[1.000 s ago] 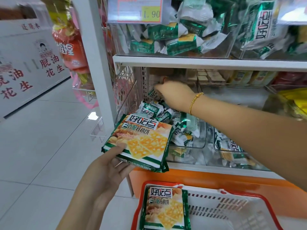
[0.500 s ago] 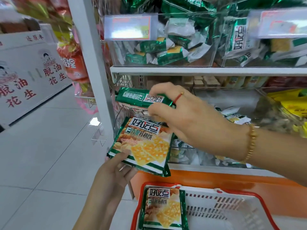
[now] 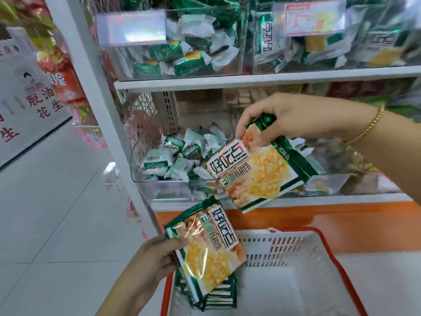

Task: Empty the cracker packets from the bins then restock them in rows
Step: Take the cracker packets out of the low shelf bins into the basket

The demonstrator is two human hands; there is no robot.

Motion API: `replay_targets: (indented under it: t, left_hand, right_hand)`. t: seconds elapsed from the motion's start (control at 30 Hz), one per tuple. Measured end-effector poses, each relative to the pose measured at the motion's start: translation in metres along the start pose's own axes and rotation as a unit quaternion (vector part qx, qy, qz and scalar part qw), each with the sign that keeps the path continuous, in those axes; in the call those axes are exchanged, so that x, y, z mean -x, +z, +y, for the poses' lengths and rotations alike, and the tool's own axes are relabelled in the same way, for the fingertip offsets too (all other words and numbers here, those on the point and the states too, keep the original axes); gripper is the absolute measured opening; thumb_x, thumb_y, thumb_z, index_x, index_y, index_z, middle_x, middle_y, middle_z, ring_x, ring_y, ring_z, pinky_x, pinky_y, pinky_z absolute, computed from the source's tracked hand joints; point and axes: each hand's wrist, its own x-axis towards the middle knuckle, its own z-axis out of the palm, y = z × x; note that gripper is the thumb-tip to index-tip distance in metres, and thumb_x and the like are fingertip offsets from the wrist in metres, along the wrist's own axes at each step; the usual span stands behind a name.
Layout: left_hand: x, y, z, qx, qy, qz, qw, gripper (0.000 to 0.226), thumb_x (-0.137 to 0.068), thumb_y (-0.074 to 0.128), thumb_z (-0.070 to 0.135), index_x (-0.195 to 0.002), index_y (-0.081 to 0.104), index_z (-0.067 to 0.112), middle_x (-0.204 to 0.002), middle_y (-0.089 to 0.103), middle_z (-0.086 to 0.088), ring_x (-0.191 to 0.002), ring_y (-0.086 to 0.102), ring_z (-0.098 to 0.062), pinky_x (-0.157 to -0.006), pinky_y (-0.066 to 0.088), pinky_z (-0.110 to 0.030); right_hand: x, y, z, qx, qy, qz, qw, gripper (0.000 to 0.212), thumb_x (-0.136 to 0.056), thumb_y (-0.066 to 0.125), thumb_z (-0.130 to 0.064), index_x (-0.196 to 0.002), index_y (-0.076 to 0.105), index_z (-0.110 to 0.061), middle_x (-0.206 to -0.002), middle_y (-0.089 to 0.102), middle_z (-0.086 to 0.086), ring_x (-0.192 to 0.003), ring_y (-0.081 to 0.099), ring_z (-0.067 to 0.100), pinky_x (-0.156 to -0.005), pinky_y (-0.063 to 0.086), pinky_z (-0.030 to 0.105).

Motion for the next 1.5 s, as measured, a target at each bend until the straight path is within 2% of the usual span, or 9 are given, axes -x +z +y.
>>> replay_targets:
  t: [0.17,0.27,0.47,0.73,0.9,1.03,1.33,1.4,1.5]
  left_hand:
    - [0.012,0.024,-0.033,0.118,-0.036,0.004,0.992,0.027,-0.072,0.065,0.009,-0.096,0.062,-0.002,-0.072,0.069,-0.015,-0.061,0.067,-0.025,-0.051,0.055,-0.027]
    - [0.018,0.035,-0.064,0.232,-0.059,0.001,0.971,0.035,-0.073,0.063,0.010,-0.106,0.061,-0.001,-0.086,0.071,-0.019,-0.069,0.071,-0.028,-0.052,0.058,-0.032]
    - [0.028,0.052,-0.110,0.372,-0.066,0.045,0.925,0.039,-0.086,0.057,0.012,-0.124,0.055,0.002,-0.123,0.057,-0.022,-0.104,0.059,-0.036,-0.090,0.047,-0.046]
    - [0.031,0.073,-0.134,0.438,-0.059,0.071,0.894,0.005,-0.087,0.048,0.005,-0.089,0.053,0.005,-0.083,0.051,-0.013,-0.079,0.053,-0.031,-0.059,0.058,-0.045]
    - [0.028,0.077,-0.152,0.472,-0.055,0.044,0.879,0.034,-0.057,0.063,0.006,-0.090,0.055,0.005,-0.081,0.057,-0.015,-0.077,0.054,-0.031,-0.055,0.059,-0.042]
    - [0.019,0.077,-0.160,0.451,-0.043,0.069,0.889,0.022,-0.070,0.054,0.010,-0.091,0.055,0.007,-0.085,0.057,-0.014,-0.079,0.056,-0.030,-0.061,0.059,-0.041]
    - [0.000,0.061,-0.153,0.396,-0.006,0.075,0.915,0.010,-0.065,0.058,0.009,-0.074,0.053,0.006,-0.069,0.057,-0.009,-0.067,0.055,-0.025,-0.067,0.056,-0.040]
    - [-0.002,0.062,-0.157,0.405,-0.019,0.064,0.912,0.019,-0.060,0.065,0.002,-0.071,0.051,0.006,-0.069,0.052,-0.009,-0.067,0.052,-0.026,-0.077,0.053,-0.045]
    - [-0.004,0.065,-0.162,0.413,-0.027,0.031,0.910,0.032,-0.053,0.068,0.004,-0.084,0.060,0.006,-0.088,0.062,-0.016,-0.081,0.060,-0.030,-0.086,0.050,-0.047]
  right_hand:
    - [0.004,0.020,0.023,-0.148,0.076,-0.068,0.984,0.027,-0.083,0.063,0.009,-0.098,0.070,-0.012,-0.084,0.072,-0.006,-0.070,0.069,0.007,-0.057,0.054,0.020]
    - [0.012,0.048,0.044,-0.327,0.116,-0.043,0.937,0.027,-0.085,0.056,0.013,-0.093,0.068,-0.011,-0.095,0.071,0.009,-0.082,0.070,0.022,-0.071,0.060,0.035]
    - [0.057,0.138,0.084,-0.563,0.146,0.021,0.813,0.034,-0.084,0.052,0.018,-0.105,0.063,-0.006,-0.099,0.069,0.010,-0.080,0.070,0.018,-0.064,0.057,0.024]
    - [0.098,0.206,0.095,-0.599,0.201,0.114,0.767,0.048,-0.072,0.074,-0.015,-0.116,0.062,-0.003,-0.111,0.069,0.019,-0.097,0.068,0.031,-0.083,0.056,0.039]
    - [0.105,0.238,0.076,-0.547,0.212,0.161,0.794,0.043,-0.067,0.076,-0.030,-0.101,0.071,-0.005,-0.098,0.074,0.011,-0.094,0.070,0.025,-0.089,0.053,0.037]
    - [0.098,0.248,0.075,-0.512,0.203,0.182,0.815,0.015,-0.076,0.075,-0.024,-0.084,0.076,-0.011,-0.088,0.076,0.006,-0.086,0.072,0.020,-0.083,0.054,0.031]
    - [0.096,0.248,0.106,-0.501,0.205,0.147,0.828,0.022,-0.088,0.065,-0.012,-0.109,0.070,-0.014,-0.103,0.074,0.003,-0.096,0.070,0.021,-0.083,0.054,0.031]
    - [0.095,0.250,0.109,-0.470,0.196,0.138,0.849,0.031,-0.086,0.068,-0.024,-0.117,0.067,-0.017,-0.109,0.072,-0.001,-0.101,0.068,0.016,-0.086,0.054,0.026]
    - [0.091,0.256,0.117,-0.398,0.204,0.110,0.888,0.082,-0.065,0.071,-0.068,-0.138,0.050,-0.035,-0.133,0.058,-0.013,-0.124,0.052,0.009,-0.107,0.041,0.039]
